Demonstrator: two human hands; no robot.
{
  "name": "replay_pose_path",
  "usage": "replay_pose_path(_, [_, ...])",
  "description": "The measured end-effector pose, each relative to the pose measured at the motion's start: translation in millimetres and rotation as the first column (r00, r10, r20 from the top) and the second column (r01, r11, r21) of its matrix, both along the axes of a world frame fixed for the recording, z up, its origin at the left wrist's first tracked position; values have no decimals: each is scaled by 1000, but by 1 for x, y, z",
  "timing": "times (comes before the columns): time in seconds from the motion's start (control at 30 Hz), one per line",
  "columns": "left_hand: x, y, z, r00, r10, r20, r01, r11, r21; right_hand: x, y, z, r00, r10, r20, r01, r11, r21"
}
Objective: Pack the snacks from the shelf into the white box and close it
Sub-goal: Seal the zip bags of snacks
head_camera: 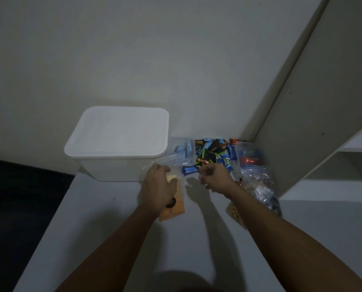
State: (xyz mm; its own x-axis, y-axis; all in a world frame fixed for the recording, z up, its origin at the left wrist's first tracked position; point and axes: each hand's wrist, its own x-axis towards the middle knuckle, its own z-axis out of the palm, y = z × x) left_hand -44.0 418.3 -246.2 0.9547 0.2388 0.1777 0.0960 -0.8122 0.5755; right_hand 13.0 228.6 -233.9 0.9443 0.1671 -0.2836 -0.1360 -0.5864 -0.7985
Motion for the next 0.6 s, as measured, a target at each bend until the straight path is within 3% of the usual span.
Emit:
replay_pose_path(0.17, [14,-44,9,973,-187,-137,173,979,-104,-1,-52,-1,989,-141,-43,140,990,-20])
replay_pose_path(0.33, [21,-86,0,855,-377,-355,346,926,-149,-4,-109,-9,948,-316,40,318,930,-186])
replay_pose_path(0.47, [26,-118,-8,783,-467,-411,410,884,-222,-16,-141,-14,900,-435,18,421,858,-295])
replay_pose_path(0.6, [28,-155,-15,701,-557,-446,404,825,-395,-27,-164,-23,905,-425,21,407,852,-328])
